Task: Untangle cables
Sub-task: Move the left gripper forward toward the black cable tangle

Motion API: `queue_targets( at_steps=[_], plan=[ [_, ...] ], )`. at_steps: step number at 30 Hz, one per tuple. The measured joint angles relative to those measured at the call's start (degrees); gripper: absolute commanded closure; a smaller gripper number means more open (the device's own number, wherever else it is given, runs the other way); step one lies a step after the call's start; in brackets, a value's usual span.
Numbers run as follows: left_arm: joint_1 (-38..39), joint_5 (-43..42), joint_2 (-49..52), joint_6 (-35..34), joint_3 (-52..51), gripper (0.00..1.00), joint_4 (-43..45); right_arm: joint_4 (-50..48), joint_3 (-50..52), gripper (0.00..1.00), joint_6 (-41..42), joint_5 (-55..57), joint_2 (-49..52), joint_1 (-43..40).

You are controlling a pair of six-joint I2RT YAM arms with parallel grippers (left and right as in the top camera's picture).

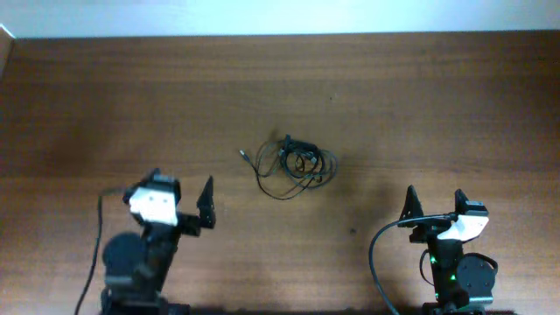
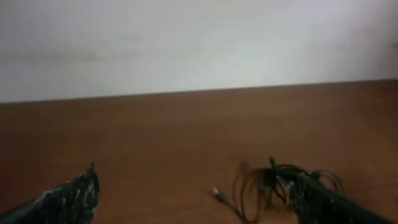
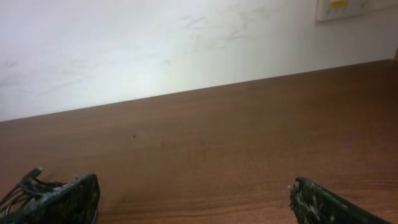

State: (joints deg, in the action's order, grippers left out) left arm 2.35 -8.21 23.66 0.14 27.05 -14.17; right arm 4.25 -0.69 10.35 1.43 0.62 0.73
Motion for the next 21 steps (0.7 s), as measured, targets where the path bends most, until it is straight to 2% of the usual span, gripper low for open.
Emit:
queue_targets(
  at_steps=[4,21],
  plan=[
    [0.0,-3.2,6.1,0.0,1.9,0.01,-0.1,0.0,0.0,0.01,0.0,0.0,0.0,0.0],
    [0.0,-4.0,6.1,-0.2,1.9,0.01,-0.1,0.0,0.0,0.02,0.0,0.0,0.0,0.0]
  ],
)
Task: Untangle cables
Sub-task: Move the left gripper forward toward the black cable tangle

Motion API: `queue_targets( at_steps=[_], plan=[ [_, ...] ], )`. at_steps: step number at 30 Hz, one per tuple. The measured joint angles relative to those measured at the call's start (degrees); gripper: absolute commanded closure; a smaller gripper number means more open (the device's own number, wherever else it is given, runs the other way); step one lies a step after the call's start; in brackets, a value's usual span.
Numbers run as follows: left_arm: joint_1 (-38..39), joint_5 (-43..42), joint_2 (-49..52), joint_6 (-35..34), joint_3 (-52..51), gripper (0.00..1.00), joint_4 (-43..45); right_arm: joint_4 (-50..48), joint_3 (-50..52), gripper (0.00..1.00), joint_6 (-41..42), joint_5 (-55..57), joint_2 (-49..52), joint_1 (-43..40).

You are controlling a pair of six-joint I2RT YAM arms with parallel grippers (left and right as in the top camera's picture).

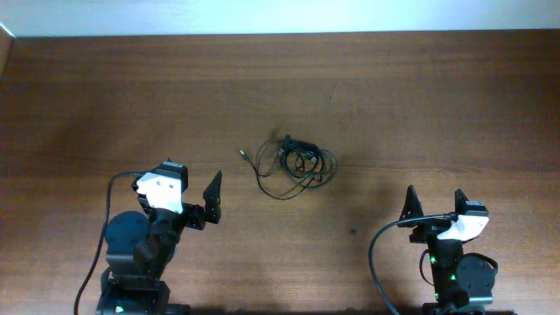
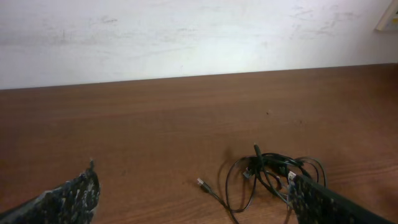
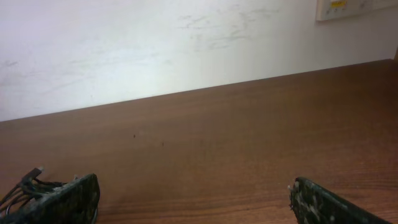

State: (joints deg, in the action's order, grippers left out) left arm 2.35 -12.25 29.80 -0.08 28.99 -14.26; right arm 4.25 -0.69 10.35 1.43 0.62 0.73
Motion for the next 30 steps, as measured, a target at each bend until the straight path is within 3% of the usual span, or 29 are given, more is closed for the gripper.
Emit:
queue_targets(
  at_steps=[5,10,14,30],
  plan=[
    [0.0,0.0,1.6,-5.4,0.4,0.01,0.7,0.0,0.0,0.02,0.0,0.0,0.0,0.0],
    [0.0,0.2,19.6,-8.8,14.4,0.01,-7.6,0.0,0.0,0.02,0.0,0.0,0.0,0.0],
    [0.0,0.2,27.5,-8.8,18.1,0.01,-9.7,0.0,0.0,0.01,0.0,0.0,0.1,0.0],
    [0.0,-5.0,27.8,-10.5,18.2,0.01,-15.5,0.0,0.0,0.01,0.0,0.0,0.1,0.0]
  ],
)
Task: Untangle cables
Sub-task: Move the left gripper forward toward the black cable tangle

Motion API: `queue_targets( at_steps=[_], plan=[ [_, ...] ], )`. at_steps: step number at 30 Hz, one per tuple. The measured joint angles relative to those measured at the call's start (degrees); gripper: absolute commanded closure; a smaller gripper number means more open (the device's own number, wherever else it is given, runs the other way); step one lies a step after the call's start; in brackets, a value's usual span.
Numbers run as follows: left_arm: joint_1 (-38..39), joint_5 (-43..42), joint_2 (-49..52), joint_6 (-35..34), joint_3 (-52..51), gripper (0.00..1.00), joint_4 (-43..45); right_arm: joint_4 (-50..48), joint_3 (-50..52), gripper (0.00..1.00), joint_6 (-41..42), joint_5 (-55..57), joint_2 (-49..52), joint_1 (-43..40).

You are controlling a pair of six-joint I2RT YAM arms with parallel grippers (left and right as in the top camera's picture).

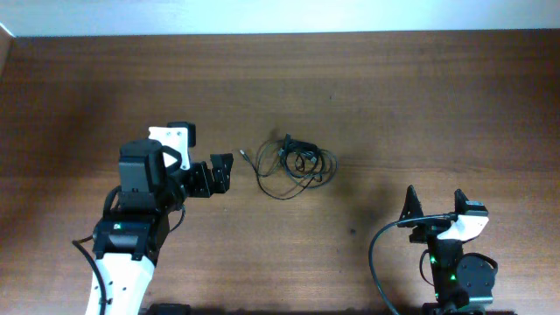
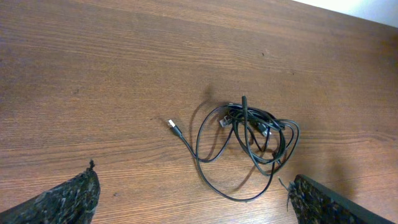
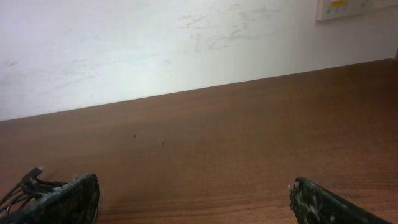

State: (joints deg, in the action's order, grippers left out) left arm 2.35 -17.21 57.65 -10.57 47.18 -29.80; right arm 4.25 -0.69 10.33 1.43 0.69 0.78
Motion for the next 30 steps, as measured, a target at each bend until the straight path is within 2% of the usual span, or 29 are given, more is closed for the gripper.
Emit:
queue_targets(
  at_steps=[10,15,19,26,30],
  plan=[
    [0.0,1.4,0.0,-3.0,0.1,0.01,-4.7,0.0,0.0,0.01,0.0,0.0,0.0,0.0],
    [0.0,5.3,0.2,-6.2,6.0,0.01,-17.5,0.0,0.0,0.01,0.0,0.0,0.0,0.0],
    [0.0,8.1,0.2,-11.1,9.5,0.01,-22.8,0.0,0.0,0.02,0.0,0.0,0.0,0.0],
    [0.0,8.3,5.4,-13.9,9.6,0.01,-22.3,0.0,0.0,0.01,0.0,0.0,0.0,0.0],
    [3.3,9.4,13.9,-16.3,9.6,0.01,-17.8,0.0,0.0,0.01,0.0,0.0,0.0,0.0]
  ],
)
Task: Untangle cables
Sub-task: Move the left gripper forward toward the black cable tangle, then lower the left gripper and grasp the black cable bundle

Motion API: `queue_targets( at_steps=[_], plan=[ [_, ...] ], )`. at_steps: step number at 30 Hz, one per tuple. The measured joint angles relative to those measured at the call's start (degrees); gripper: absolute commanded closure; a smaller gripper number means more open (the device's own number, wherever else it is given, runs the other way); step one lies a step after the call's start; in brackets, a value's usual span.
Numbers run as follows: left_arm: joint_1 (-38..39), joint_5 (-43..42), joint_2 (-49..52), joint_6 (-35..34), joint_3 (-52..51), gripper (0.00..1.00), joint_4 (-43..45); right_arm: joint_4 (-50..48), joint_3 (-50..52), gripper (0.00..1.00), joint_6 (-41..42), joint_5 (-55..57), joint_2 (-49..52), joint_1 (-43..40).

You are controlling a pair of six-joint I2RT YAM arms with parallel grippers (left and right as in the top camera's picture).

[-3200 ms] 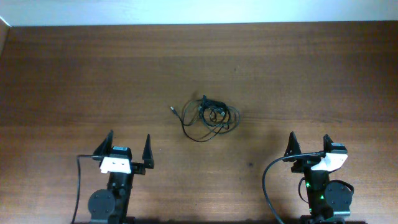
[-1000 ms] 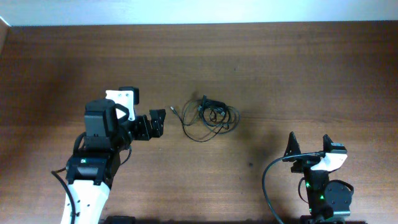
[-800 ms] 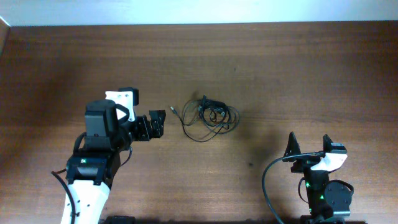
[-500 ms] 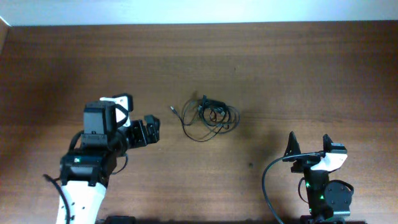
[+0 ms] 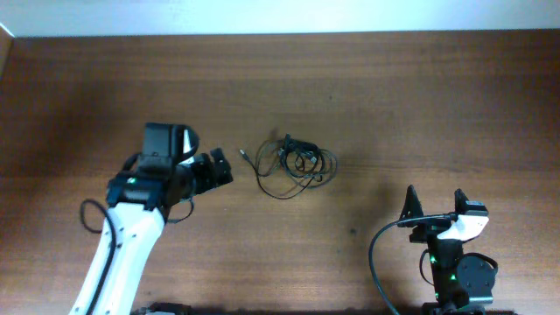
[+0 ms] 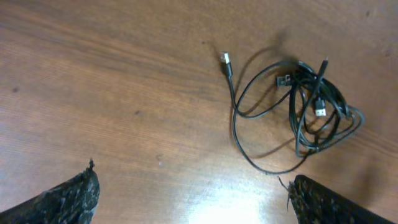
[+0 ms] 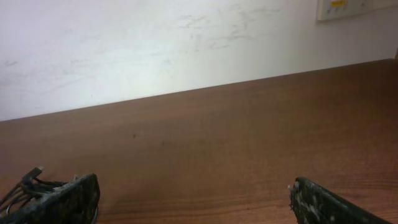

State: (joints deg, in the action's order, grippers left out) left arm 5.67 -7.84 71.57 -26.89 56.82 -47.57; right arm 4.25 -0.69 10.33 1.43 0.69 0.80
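Note:
A tangle of thin black cables lies near the middle of the brown table; one loose plug end points left. In the left wrist view the tangle is at upper right, its free plug toward the top. My left gripper hovers open just left of the plug end, nothing between its fingers. My right gripper rests open at the near right, far from the bundle; part of the cables peeks past its left finger.
The white wall rises behind the table's far edge, with a socket plate at upper right. The left arm stretches from the near left edge toward the centre. The right arm's base and cable sit at the near right.
My left gripper has moved a little right, closer to the cable's loose plug end, and its camera now looks more steeply down. The right arm and the cables have not moved.
Both grippers stood open at the near edge, the tangle lying untouched at the centre. The left arm then rose and reached toward the table's middle, and now hangs just left of the cables. The right arm has stayed parked throughout.

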Motion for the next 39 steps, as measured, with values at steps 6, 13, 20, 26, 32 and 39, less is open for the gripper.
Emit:
queue_targets(
  at_steps=[6,13,20,26,32,39],
  plan=[
    [6.5,6.4,3.5,-2.8,7.0,0.01,0.3,0.0,0.0,0.02,0.0,0.0,0.0,0.0],
    [11.0,6.0,3.6,-7.9,7.2,0.01,-10.8,0.0,0.0,0.01,0.0,0.0,0.0,0.0],
    [21.7,5.5,5.6,-13.0,7.2,0.01,-3.3,0.0,0.0,0.02,0.0,0.0,0.0,0.0],
    [25.8,6.0,22.4,-13.5,7.1,0.16,13.1,0.0,0.0,0.02,0.0,0.0,0.0,0.0],
    [25.7,6.4,37.3,-16.0,7.5,1.0,25.1,0.0,0.0,0.02,0.0,0.0,0.0,0.0],
    [25.8,6.1,37.4,-16.1,7.6,1.0,25.1,0.0,0.0,0.01,0.0,0.0,0.0,0.0]
  ],
)
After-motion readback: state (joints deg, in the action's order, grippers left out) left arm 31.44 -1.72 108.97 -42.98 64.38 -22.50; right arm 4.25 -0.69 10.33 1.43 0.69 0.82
